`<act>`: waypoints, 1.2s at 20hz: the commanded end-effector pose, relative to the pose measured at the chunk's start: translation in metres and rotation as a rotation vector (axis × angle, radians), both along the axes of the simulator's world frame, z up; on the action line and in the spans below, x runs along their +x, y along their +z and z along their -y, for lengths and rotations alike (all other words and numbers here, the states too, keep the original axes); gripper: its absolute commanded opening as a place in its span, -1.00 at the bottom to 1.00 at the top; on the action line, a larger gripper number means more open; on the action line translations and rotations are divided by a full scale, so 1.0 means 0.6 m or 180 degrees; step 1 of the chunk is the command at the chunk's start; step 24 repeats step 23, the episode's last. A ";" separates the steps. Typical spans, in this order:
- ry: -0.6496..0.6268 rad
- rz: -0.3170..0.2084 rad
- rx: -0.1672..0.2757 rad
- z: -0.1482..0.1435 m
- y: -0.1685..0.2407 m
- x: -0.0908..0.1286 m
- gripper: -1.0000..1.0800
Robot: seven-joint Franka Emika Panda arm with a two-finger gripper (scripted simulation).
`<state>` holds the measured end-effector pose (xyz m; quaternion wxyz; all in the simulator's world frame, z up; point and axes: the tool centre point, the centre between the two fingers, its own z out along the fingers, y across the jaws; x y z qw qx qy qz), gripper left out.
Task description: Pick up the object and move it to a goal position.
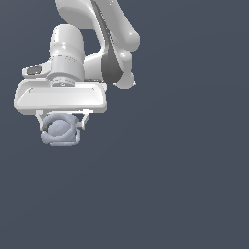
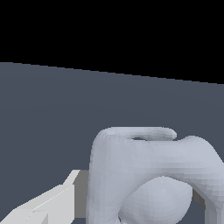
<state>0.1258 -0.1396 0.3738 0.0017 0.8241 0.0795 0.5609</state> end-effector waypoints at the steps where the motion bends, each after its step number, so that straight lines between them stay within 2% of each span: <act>1: 0.0015 0.0200 0.0013 0.014 0.038 0.000 -1.00; 7: 0.0053 0.0641 0.0043 0.044 0.120 -0.007 -1.00; 13: 0.0088 0.0963 0.0066 0.065 0.178 -0.018 -1.00; 18: 0.0110 0.1117 0.0080 0.075 0.205 -0.025 -1.00; 24: 0.0122 0.1156 0.0085 0.076 0.210 -0.027 -1.00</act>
